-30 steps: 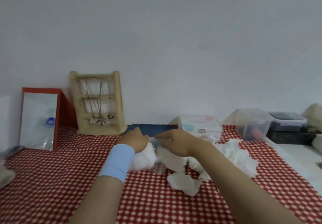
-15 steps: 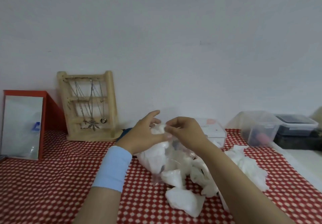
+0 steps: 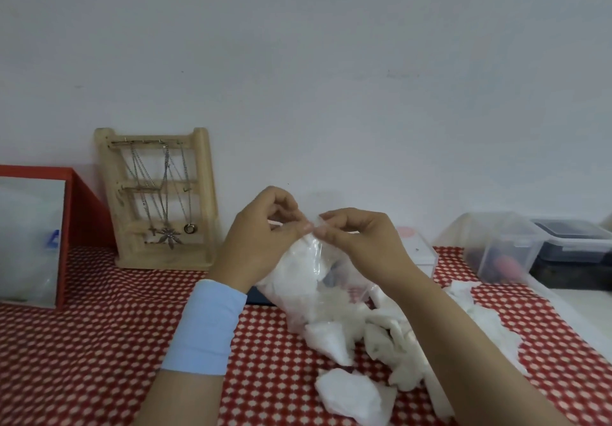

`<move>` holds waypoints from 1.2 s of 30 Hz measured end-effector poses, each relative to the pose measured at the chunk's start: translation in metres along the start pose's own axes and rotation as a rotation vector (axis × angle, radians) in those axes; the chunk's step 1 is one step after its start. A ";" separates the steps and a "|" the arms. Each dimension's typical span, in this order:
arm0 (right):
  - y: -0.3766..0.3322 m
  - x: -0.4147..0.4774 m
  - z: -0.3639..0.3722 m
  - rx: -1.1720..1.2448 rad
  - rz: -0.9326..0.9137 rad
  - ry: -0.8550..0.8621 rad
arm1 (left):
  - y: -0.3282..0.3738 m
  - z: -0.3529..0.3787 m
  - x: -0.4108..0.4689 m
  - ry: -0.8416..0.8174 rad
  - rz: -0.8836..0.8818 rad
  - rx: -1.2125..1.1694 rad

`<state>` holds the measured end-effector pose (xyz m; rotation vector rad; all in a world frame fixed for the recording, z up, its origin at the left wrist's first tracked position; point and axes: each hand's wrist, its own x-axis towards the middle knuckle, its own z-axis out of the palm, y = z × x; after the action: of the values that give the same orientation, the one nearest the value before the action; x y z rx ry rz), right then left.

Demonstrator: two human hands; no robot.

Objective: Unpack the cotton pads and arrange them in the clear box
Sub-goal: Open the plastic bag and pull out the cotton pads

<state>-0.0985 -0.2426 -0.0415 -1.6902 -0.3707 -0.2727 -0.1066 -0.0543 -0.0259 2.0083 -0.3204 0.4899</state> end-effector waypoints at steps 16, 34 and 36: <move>0.001 0.000 -0.002 -0.245 -0.041 0.043 | 0.004 0.001 -0.001 -0.182 -0.117 0.157; 0.005 -0.005 -0.002 -0.684 -0.061 -0.169 | -0.052 0.007 0.000 -0.237 -0.220 0.563; 0.007 -0.007 -0.001 -0.705 0.010 -0.294 | -0.061 0.009 -0.006 -0.247 -0.219 0.666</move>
<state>-0.1023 -0.2450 -0.0507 -2.4373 -0.5214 -0.1519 -0.0841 -0.0338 -0.0793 2.7247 -0.0817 0.2183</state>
